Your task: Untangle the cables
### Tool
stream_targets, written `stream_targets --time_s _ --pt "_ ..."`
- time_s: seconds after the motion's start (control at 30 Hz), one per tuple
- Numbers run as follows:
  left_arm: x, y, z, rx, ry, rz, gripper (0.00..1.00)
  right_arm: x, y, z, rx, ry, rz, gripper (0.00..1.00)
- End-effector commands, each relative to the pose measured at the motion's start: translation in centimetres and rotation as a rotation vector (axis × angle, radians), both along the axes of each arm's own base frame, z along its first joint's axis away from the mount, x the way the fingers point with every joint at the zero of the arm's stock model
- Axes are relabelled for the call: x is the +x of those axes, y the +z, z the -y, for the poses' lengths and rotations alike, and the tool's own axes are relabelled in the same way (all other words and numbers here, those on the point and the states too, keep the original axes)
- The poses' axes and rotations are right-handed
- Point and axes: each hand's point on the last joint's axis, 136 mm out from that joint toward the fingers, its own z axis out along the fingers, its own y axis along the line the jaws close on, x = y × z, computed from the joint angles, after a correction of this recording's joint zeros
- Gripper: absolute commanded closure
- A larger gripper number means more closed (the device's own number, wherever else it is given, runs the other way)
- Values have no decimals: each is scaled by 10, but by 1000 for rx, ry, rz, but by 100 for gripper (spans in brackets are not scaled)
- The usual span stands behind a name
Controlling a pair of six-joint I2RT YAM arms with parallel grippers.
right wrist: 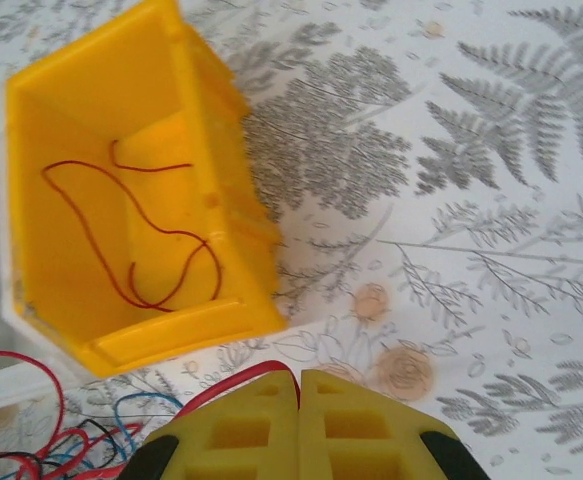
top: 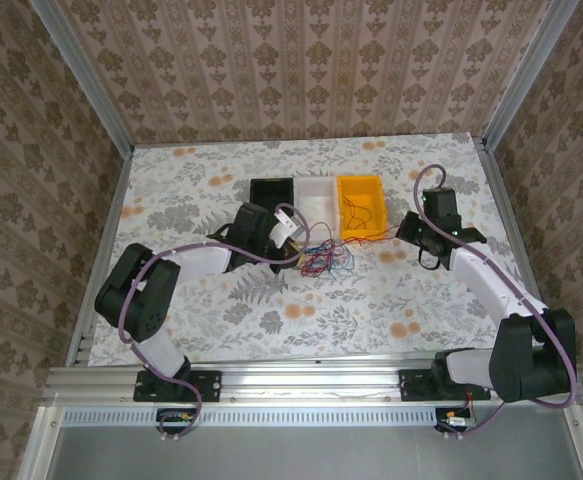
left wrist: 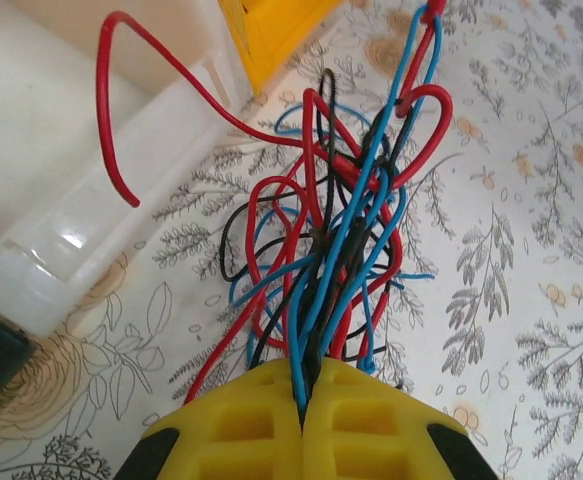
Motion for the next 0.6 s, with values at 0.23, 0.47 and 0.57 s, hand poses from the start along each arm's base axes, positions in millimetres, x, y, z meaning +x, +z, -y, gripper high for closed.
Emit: stream_targets --time_s 0.23,0.47,0.57 --pt "7 -40 -62 100 266 -167 100 -18 17 100 -231 -369 15 100" --pt "25 -29 -91 48 395 -173 100 -31 34 126 -380 -442 3 100" --pt "25 -22 -89 27 385 -167 100 -31 35 122 -362 -439 10 100"
